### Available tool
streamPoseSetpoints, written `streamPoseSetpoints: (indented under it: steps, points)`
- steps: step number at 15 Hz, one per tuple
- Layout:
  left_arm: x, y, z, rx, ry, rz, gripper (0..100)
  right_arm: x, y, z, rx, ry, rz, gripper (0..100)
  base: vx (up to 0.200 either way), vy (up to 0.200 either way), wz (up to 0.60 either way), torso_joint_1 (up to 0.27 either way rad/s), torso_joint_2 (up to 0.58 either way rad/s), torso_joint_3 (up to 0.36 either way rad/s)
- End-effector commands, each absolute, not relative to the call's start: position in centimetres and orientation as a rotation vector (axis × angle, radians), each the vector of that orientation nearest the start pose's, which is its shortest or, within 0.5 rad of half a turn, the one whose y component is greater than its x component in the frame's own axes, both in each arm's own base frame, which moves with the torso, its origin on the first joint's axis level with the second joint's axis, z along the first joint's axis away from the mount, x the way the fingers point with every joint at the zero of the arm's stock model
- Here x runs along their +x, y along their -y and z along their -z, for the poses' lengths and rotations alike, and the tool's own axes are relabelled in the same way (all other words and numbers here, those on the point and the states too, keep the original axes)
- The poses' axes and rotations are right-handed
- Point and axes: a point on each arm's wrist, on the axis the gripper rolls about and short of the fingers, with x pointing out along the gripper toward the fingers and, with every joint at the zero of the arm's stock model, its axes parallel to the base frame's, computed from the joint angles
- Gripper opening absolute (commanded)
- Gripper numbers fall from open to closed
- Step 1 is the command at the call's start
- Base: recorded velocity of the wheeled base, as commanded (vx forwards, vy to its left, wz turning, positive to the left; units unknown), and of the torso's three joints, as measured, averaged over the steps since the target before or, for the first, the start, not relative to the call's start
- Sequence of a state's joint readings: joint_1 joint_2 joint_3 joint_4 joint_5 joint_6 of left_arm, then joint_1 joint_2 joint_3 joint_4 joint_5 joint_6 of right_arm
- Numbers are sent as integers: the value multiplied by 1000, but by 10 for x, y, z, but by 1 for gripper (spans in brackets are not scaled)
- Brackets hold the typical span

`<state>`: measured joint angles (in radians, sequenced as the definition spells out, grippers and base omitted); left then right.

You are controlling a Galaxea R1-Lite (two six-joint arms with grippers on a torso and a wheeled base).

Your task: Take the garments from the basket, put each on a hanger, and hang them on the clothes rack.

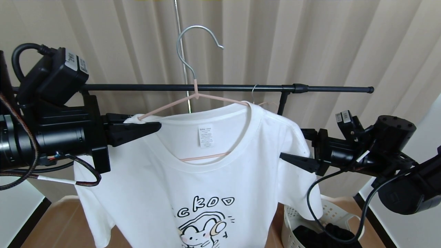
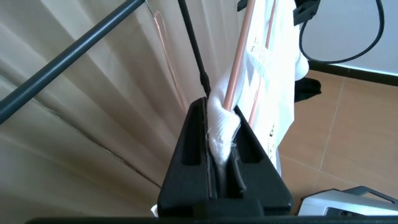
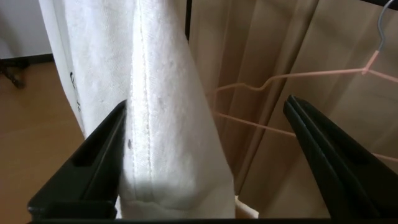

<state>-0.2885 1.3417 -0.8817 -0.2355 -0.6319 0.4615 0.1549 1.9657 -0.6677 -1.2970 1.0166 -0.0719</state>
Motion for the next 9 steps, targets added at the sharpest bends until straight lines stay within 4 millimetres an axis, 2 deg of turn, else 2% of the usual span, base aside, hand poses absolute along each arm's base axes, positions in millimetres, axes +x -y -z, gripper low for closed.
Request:
streamPoseSetpoints:
  steps: [1,9]
  points:
    - [205,74,-261,391,-16,931,0,322,-68,-130,-66,46,-1165,0,0,0,0,0,0,0]
    - [204,68,-251,387,-55,897,0,331,-48,-138,-77,73,-1106,0,0,0,0,0,0,0]
